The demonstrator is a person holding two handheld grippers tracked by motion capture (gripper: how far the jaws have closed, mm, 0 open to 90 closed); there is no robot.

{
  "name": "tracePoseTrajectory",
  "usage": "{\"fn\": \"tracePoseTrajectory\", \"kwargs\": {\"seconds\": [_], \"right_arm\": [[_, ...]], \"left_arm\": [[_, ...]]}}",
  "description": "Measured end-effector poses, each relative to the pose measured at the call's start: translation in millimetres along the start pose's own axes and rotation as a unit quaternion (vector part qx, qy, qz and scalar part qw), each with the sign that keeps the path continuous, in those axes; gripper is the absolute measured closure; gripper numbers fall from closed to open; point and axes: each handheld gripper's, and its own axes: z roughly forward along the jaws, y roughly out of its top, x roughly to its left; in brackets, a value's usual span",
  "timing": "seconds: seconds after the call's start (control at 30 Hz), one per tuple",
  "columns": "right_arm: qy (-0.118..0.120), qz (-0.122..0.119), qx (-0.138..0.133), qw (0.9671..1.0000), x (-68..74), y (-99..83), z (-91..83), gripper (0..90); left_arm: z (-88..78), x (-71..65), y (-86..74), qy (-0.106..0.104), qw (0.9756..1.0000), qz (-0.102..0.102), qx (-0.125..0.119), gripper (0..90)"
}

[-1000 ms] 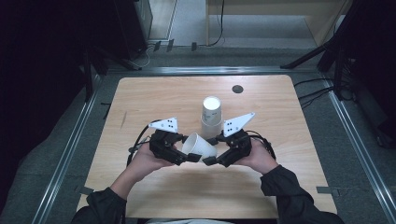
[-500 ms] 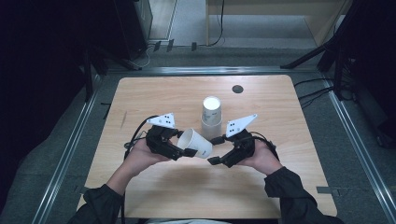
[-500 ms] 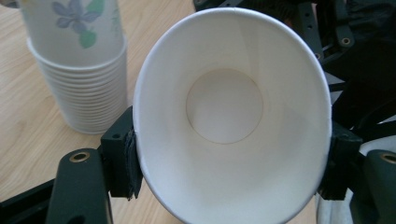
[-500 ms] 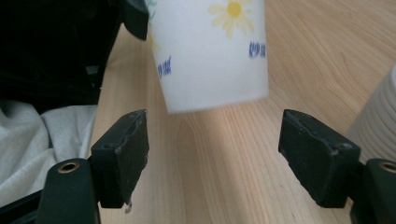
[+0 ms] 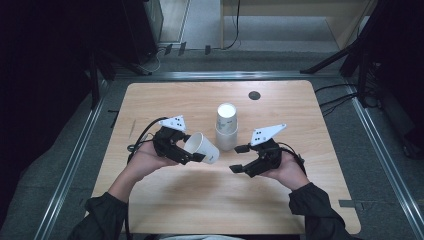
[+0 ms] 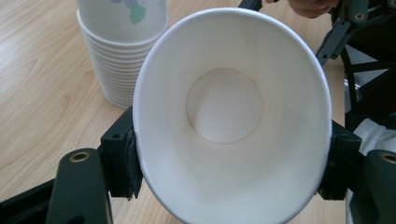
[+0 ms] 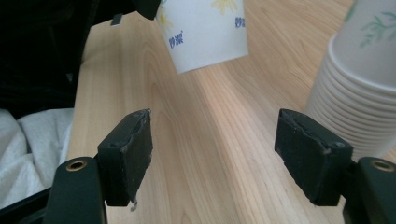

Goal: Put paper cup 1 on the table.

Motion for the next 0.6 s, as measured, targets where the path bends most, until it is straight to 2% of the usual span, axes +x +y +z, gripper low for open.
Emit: {"fn": "tracePoseTrajectory", "kwargs": {"seconds": [0.23, 0.3, 0.37, 0.4, 0.43, 0.5, 0.6], "right_arm": [[-0.025, 0.020, 0.004, 0.9995, -2.5, -5.8, -6.3, 28.3], [-0.028, 0.021, 0.003, 0.9994, -2.4, -6.7, -8.2, 28.4], [-0.035, 0.022, 0.007, 0.9991, -2.3, -8.0, -9.2, 28.4], [-0.037, 0.023, 0.008, 0.9990, -2.7, -8.6, -9.5, 28.6], [-0.041, 0.026, 0.009, 0.9988, -3.4, -9.6, -10.2, 28.9], [-0.044, 0.030, 0.009, 0.9985, -4.2, -10.5, -11.8, 29.1], [-0.044, 0.033, 0.006, 0.9985, -5.5, -11.7, -14.2, 29.2]], "left_arm": [[-1.9, 5.7, 3.2, 0.021, 0.9997, 0.001, 0.013, 26.8], [-3.0, 8.4, 3.3, 0.035, 0.9992, -0.001, 0.021, 26.7], [-3.7, 11.6, 3.6, 0.047, 0.9984, -0.007, 0.029, 26.7], [-5.3, 14.9, 3.4, 0.045, 0.9984, -0.016, 0.029, 26.7], [-5.7, 15.9, 3.5, 0.045, 0.9984, -0.019, 0.029, 26.6], [-7.5, 18.6, 3.6, 0.058, 0.9975, -0.020, 0.034, 26.7], [-12.4, 24.6, 2.1, 0.059, 0.9972, -0.027, 0.036, 26.6]]}}
